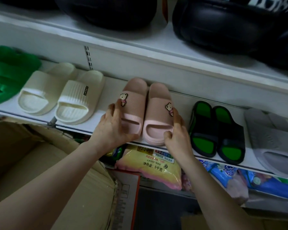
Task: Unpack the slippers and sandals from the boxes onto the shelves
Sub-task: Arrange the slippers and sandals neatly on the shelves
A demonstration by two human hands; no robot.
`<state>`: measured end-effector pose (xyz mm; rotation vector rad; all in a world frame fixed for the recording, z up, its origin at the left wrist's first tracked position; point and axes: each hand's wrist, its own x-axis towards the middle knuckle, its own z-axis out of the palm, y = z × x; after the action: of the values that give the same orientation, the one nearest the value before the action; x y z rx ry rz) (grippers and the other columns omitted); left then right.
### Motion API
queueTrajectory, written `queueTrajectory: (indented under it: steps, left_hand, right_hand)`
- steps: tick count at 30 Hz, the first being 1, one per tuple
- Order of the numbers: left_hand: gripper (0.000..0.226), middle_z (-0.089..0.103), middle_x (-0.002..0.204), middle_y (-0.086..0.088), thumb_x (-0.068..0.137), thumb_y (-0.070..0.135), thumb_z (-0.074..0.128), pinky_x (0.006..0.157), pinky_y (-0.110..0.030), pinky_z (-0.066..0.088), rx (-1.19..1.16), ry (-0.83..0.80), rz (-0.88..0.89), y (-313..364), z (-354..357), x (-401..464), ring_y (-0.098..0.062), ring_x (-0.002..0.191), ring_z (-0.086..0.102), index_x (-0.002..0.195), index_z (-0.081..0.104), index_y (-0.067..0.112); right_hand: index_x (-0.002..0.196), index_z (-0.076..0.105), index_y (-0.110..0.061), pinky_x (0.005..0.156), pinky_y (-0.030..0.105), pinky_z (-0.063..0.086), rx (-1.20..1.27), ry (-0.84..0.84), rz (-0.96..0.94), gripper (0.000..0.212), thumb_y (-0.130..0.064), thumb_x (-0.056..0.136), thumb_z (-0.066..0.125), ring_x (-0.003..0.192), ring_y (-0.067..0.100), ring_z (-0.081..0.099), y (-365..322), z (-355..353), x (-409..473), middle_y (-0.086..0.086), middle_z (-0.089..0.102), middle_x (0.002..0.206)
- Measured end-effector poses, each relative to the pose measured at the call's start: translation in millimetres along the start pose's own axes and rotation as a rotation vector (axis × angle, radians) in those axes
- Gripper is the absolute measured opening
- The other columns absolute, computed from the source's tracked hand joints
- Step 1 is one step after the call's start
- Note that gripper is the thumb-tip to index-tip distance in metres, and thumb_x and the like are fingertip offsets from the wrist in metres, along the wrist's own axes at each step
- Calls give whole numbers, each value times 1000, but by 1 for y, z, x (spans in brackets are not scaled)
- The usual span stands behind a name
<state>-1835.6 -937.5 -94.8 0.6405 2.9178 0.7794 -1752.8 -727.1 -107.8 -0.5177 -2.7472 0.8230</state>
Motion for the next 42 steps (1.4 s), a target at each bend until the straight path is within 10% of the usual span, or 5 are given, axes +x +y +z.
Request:
queueTrajectory:
  steps: [17, 26, 35, 42]
  left_hand:
    - [131, 14, 154, -10, 58, 74, 69, 102, -48, 41, -6, -52, -7, 0, -6, -7, -37, 129, 41, 152, -6, 23]
    - [92, 27, 154, -20, 82, 54, 63, 115, -46, 27, 152, 136, 200, -65, -60, -25, -37, 143, 25, 151, 23, 7]
    - [98, 25, 152, -26, 78, 49, 71, 117, -50, 22, 163, 144, 72, -208, -142, -11, -40, 142, 21, 151, 20, 8]
    - [117, 7, 158, -21, 74, 55, 73, 118, -46, 20, -15, -46, -42, -253, -147, 19, -33, 147, 8, 153, -8, 25]
  right_hand:
    - [157, 6, -28, 93, 42, 48, -89, -41, 51, 82, -11, 90, 49, 115, 41, 54, -11, -6, 0, 17, 32, 148]
    - [149, 29, -7, 107, 52, 38, -112, 320, -103, 68, -14, 82, 42, 127, 46, 40, -88, 10, -10, 29, 37, 143]
    - [155, 9, -32, 110, 47, 38, 5, 53, -150, 71, -24, 98, 50, 143, 33, 28, -210, 103, -6, 10, 20, 158]
    - [157, 6, -27, 90, 40, 46, -52, -72, 66, 72, -23, 99, 49, 120, 38, 51, -241, 144, 23, 14, 27, 154]
